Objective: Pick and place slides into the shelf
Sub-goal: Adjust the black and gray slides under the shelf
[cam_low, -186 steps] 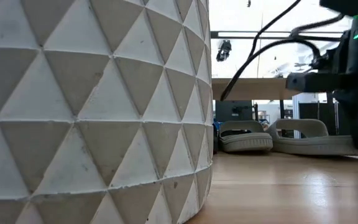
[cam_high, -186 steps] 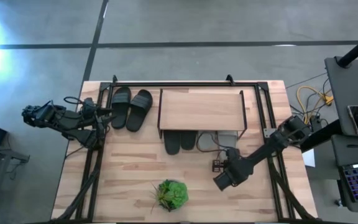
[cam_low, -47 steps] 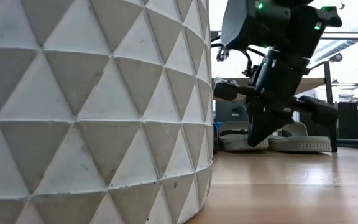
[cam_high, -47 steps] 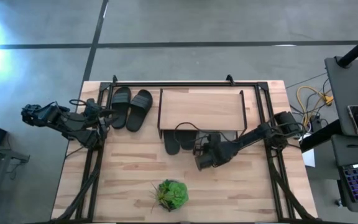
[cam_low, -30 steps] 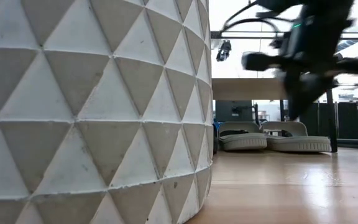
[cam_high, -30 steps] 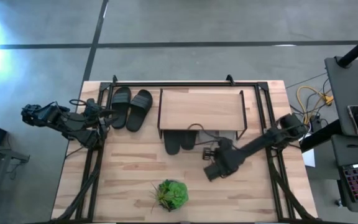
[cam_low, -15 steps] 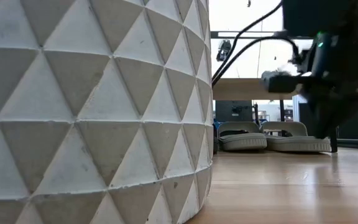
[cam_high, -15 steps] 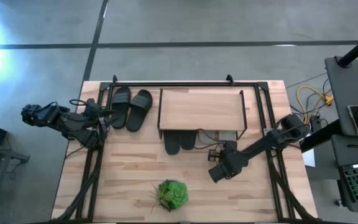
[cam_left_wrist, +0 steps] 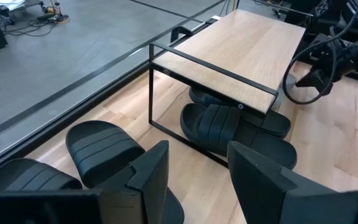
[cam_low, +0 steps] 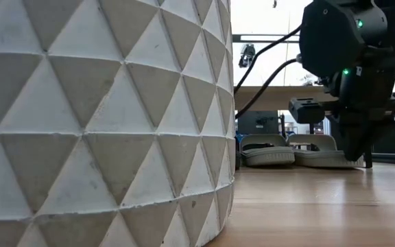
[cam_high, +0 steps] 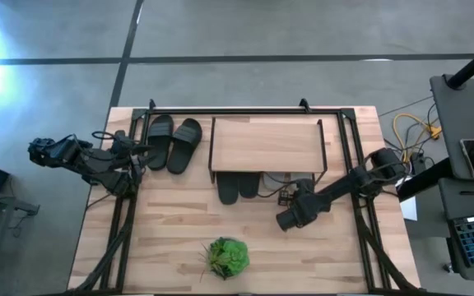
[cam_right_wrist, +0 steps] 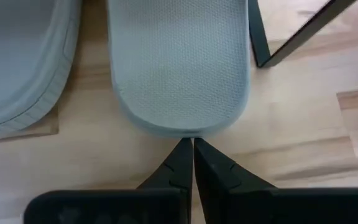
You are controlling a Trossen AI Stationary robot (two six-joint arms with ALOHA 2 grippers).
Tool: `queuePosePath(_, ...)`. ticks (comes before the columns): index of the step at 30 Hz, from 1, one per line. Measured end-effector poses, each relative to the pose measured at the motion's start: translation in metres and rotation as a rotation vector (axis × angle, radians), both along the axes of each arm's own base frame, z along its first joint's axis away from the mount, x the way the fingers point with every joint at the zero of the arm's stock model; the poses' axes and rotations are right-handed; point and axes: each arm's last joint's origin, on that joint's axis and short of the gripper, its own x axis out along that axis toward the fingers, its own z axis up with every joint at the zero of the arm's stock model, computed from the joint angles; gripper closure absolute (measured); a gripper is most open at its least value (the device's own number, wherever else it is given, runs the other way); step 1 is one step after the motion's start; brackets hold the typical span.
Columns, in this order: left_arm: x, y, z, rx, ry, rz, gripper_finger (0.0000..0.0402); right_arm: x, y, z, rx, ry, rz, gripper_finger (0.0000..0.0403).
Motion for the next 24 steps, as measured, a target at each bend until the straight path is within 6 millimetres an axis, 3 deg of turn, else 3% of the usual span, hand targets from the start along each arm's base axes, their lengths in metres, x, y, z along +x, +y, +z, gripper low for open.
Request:
queuePosePath(12,0.0,0.0,0.0,-0.004,0.0,-0.002,0.0252,0.013,0.003,0.015,-0.038,-0.078,0.002,0.0394)
queuePosePath(21,0.0,0.0,0.0,-0.009,-0.001,-0.006,0.0252,0.046,0.038,0.063,0.063,-0.254,0.162,0.0394)
queuePosePath(24,0.0,0.0,0.0,-0.009,-0.002,-0.006,0.0252,0.065,0.046,0.07,0.098,-0.37,0.262,0.0394)
